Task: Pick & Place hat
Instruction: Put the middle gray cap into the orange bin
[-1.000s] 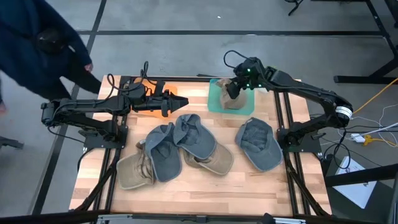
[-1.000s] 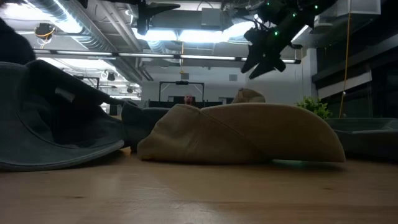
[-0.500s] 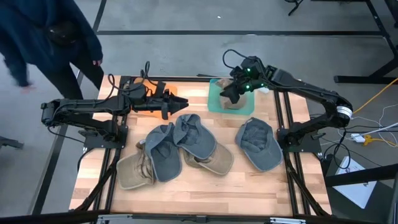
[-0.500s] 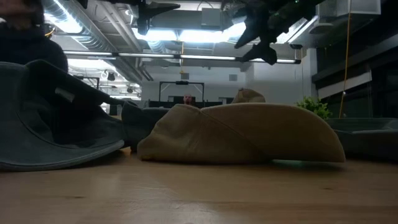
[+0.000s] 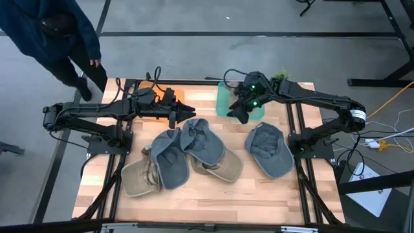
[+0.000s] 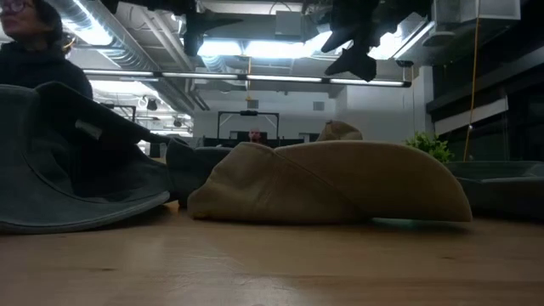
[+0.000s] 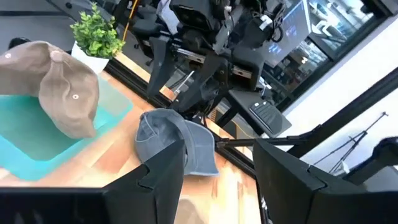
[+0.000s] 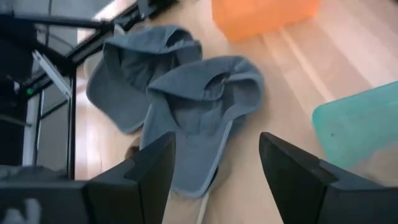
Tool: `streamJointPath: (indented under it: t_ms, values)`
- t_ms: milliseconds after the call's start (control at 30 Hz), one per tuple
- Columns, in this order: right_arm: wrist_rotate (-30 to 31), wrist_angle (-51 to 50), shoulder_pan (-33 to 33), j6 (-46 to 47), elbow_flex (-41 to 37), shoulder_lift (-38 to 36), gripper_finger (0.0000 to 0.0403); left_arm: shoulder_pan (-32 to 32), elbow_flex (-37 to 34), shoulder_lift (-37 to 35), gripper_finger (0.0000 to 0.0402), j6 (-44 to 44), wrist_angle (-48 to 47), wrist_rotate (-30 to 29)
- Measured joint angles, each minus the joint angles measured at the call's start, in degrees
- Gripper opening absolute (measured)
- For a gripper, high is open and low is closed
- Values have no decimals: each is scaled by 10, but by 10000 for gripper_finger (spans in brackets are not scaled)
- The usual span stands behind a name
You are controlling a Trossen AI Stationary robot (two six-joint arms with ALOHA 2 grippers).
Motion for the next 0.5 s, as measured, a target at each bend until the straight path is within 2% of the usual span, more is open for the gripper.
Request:
streamJointPath:
  t_ms: [167, 500]
  values:
    - [27, -30, 30, -12, 0, 0, 230, -22, 0, 0, 184, 27, -17, -1]
    - [76, -41, 81, -50, 0, 0, 229, -65, 0, 0, 184, 57, -142, -50]
